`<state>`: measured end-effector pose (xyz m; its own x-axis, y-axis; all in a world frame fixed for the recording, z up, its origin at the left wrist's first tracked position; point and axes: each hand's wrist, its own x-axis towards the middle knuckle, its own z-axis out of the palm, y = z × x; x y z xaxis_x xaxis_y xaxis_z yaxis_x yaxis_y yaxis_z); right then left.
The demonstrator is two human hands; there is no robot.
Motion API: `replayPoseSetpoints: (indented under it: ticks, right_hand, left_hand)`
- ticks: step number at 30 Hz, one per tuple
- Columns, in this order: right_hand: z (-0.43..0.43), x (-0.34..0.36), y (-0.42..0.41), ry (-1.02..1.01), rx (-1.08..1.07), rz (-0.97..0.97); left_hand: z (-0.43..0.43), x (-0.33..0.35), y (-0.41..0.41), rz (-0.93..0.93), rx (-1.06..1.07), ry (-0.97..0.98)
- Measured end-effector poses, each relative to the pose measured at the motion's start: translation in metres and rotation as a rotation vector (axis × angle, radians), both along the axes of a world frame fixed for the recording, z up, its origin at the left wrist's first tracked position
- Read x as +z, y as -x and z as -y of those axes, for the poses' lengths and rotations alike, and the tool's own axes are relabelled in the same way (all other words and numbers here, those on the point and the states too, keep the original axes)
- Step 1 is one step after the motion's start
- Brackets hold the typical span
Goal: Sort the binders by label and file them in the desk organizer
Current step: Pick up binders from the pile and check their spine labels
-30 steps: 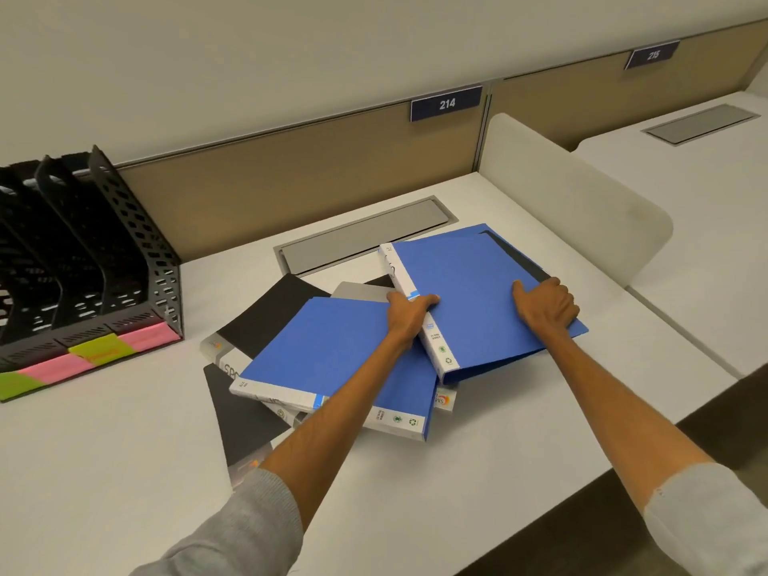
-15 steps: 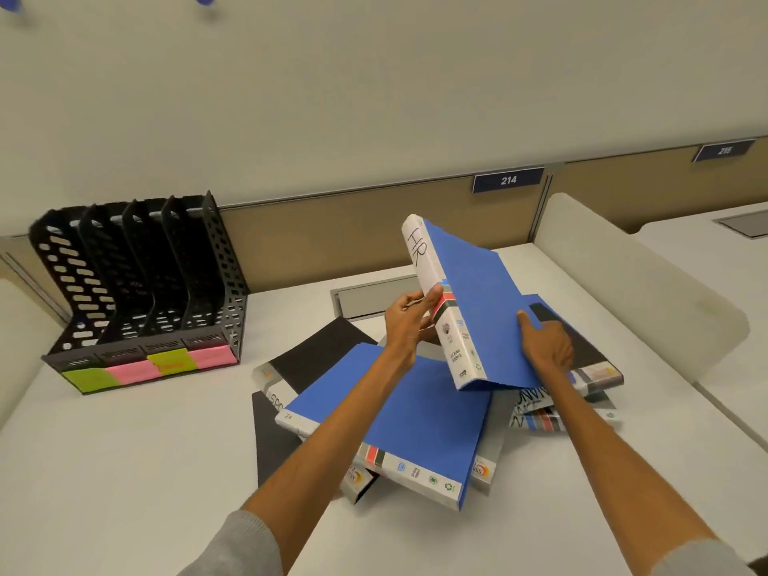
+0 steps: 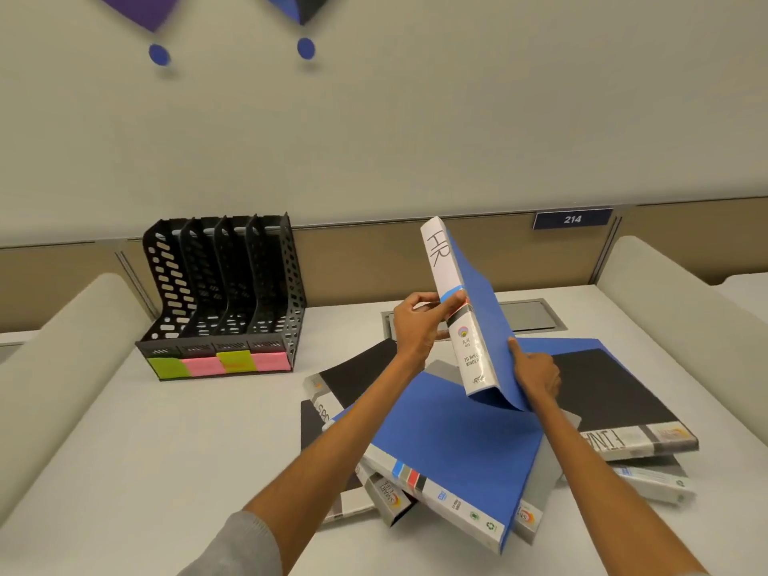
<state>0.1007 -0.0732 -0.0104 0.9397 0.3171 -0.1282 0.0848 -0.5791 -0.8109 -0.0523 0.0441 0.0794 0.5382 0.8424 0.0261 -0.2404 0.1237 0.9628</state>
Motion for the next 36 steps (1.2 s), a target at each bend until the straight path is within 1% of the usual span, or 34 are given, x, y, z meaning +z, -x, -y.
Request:
replayPoseSetpoints:
  ticks: [9,13,17,22,25,29,33,36]
  right_hand:
    - [-0.037,-0.001,0.026,-0.050,0.000,-0.088]
    - [-0.054,-0.004,0.050,-0.084,0.048,-0.115]
    - [-0.074,-0.010,0.083,-0.119,0.099,-0.157]
    - [-0.101,-0.015,0.135,-0.180,0.190,-0.234]
    - [-0.118,-0.019,0.172,-0.207,0.277,-0.273]
    - [-0.140,-0.030,0.226,-0.215,0.368,-0.356]
    - [-0.163,-0.046,0.287,-0.240,0.397,-0.427]
    - [-0.183,-0.051,0.336,-0.296,0.380,-0.461]
  left_hand:
    - [-0.033,-0.011,0.056,-0.040,0.130,0.044]
    - [-0.047,-0.025,0.096,-0.137,0.152,0.010]
    - [-0.062,-0.038,0.148,-0.180,0.197,0.053]
    - [-0.077,-0.052,0.220,-0.370,0.217,0.048]
    - [-0.085,-0.066,0.267,-0.441,0.248,0.066]
    - [-0.092,-0.086,0.331,-0.473,0.319,0.121]
    - [-0.103,-0.098,0.395,-0.499,0.430,0.123]
    - [-0.115,-0.103,0.443,-0.467,0.463,0.133]
